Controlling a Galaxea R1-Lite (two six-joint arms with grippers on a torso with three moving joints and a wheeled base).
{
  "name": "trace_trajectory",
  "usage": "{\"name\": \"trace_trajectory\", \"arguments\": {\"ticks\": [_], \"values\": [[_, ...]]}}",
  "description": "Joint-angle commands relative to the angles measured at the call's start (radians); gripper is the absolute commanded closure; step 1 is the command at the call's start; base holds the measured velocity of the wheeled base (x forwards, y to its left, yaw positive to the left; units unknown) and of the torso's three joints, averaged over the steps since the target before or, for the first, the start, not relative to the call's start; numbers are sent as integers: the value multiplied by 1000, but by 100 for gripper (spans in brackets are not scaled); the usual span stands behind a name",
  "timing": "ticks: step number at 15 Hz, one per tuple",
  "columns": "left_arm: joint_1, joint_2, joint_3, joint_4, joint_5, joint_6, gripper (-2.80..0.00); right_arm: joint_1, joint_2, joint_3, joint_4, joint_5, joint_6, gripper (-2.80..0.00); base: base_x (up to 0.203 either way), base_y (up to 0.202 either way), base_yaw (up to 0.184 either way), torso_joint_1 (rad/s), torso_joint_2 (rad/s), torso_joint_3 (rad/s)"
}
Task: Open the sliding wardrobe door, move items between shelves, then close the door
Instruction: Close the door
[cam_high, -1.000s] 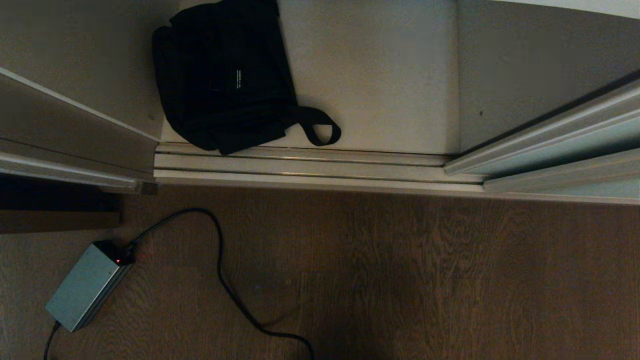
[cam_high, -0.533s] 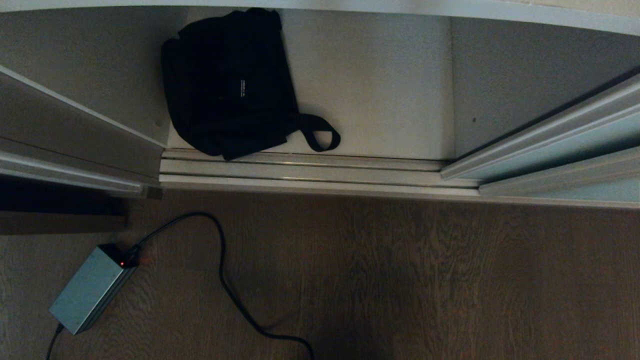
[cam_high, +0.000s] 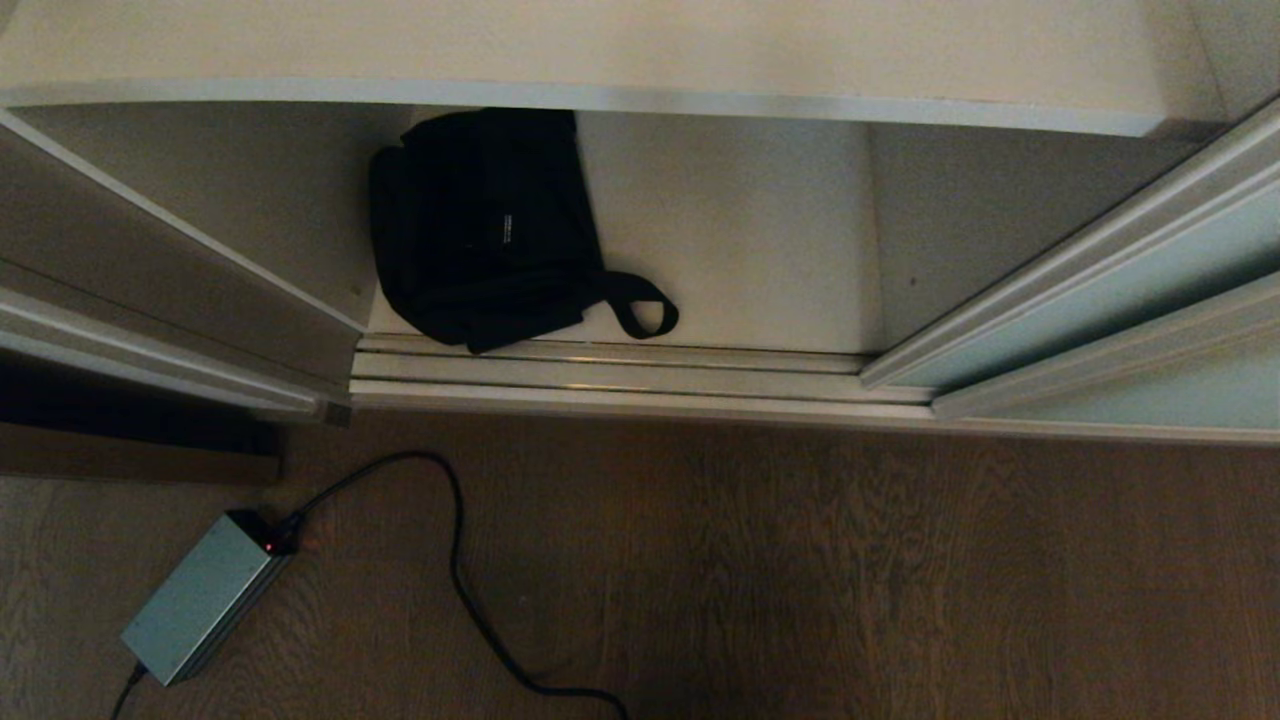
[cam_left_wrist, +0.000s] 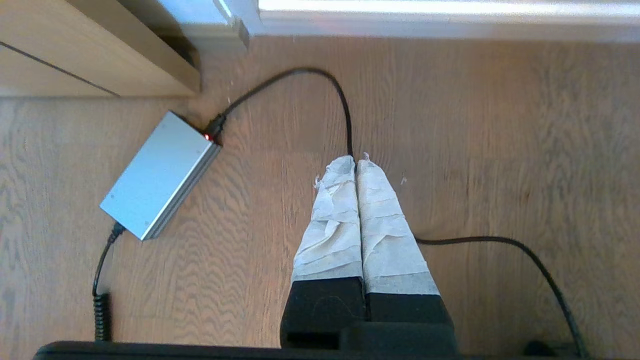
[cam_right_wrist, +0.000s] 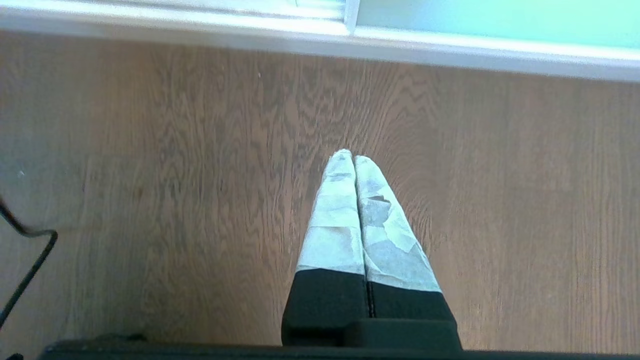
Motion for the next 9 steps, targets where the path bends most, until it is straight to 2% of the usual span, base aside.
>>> {"name": "trace_trajectory", "arguments": {"ticks": [1, 9], "values": [[0, 6, 1, -2, 0, -3, 0, 0, -3, 0, 0, 0, 1, 0, 0, 0, 0, 3, 3, 193], [-1, 6, 1, 0, -1, 1, 0, 0, -3, 0, 0, -1, 0, 0, 0, 0, 0, 2, 2, 201]]}}
